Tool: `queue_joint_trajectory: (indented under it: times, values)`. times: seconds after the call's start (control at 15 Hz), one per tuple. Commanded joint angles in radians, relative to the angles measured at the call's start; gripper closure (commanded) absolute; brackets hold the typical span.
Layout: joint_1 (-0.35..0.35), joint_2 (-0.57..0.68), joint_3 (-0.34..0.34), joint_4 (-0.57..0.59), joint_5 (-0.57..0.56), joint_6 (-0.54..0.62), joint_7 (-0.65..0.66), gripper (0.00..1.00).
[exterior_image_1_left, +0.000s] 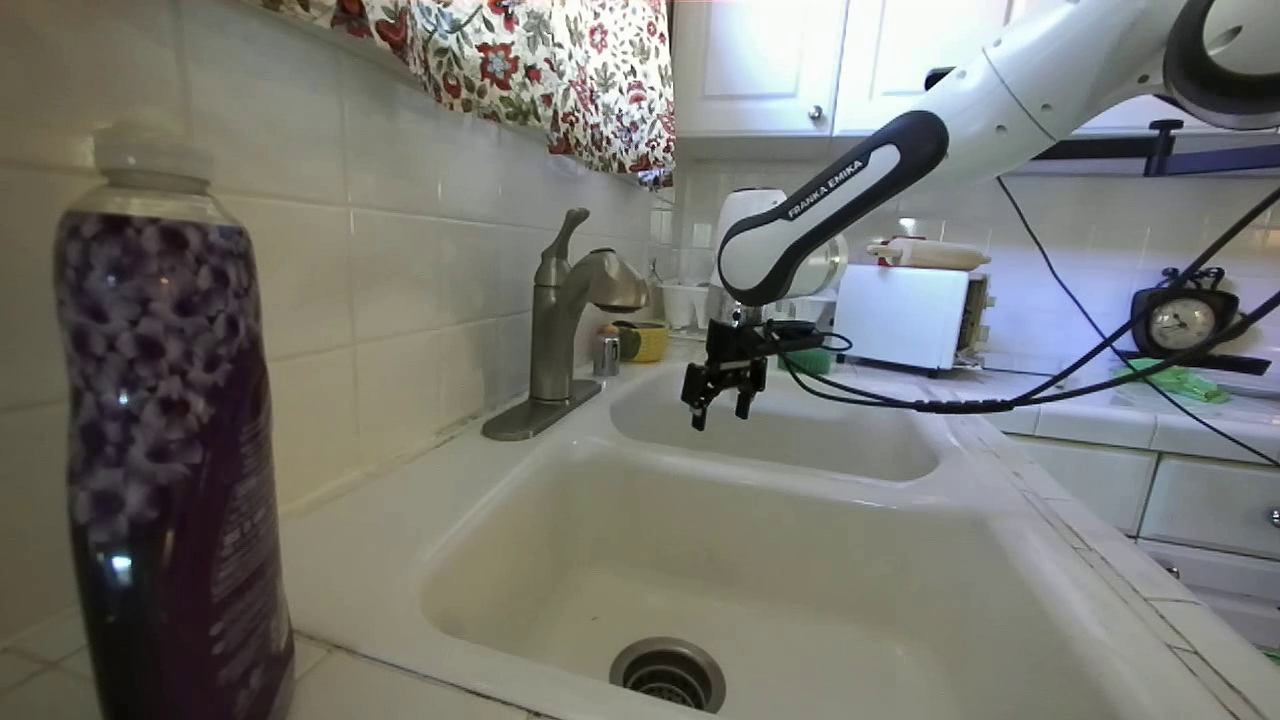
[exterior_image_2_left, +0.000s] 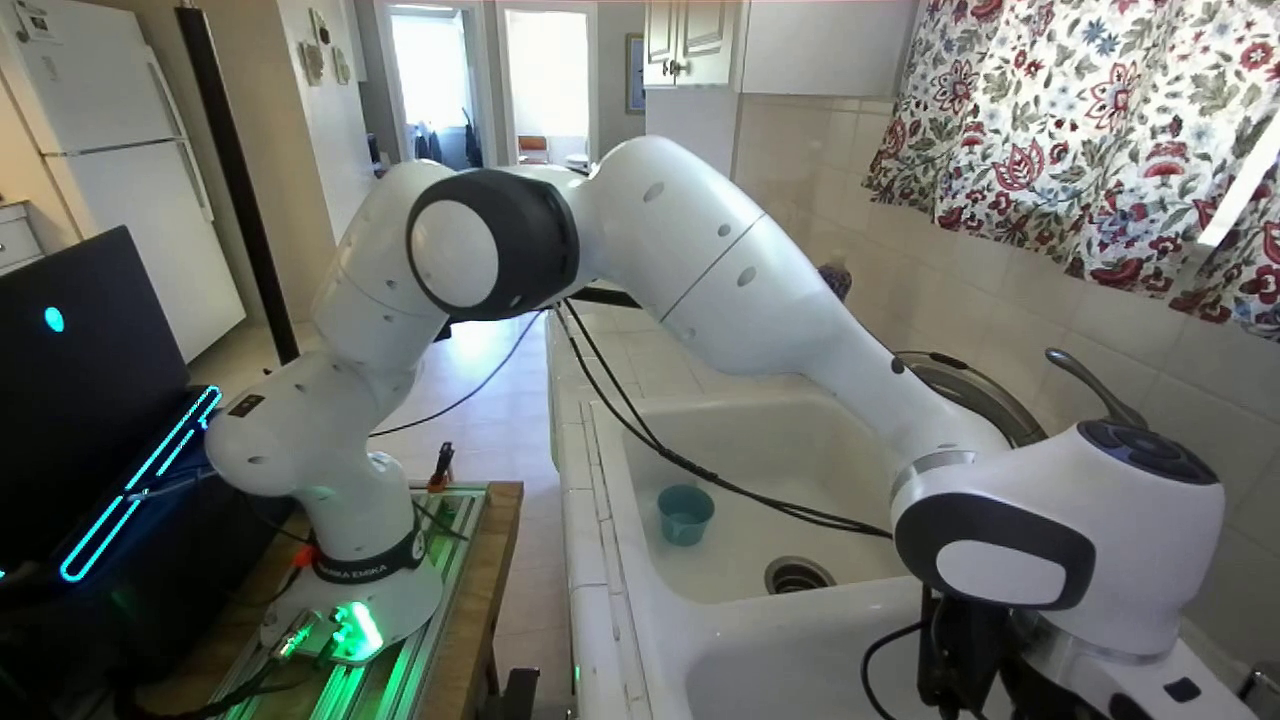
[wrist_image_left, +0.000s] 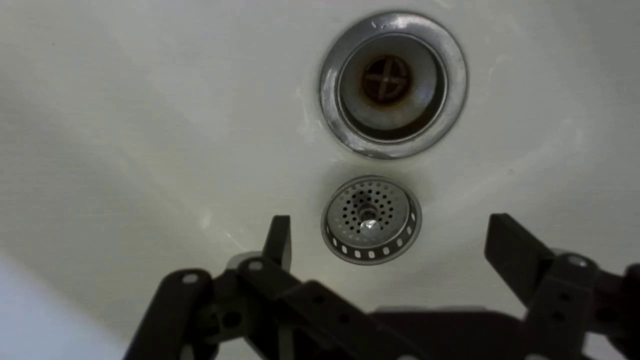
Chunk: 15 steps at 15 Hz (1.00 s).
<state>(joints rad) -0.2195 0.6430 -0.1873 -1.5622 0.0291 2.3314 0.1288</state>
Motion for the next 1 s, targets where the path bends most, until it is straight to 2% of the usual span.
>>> queue_joint_trajectory:
  times: [0.0, 0.53, 0.93]
  values:
    - [-0.024, 0.091, 0.016, 0.117, 0.045, -0.043, 0.027, 0.0]
    - [-0.05, 0.211, 0.031, 0.242, 0.105, -0.046, 0.072, 0.0]
    - [-0.057, 0.294, 0.026, 0.332, 0.103, -0.031, 0.109, 0.0]
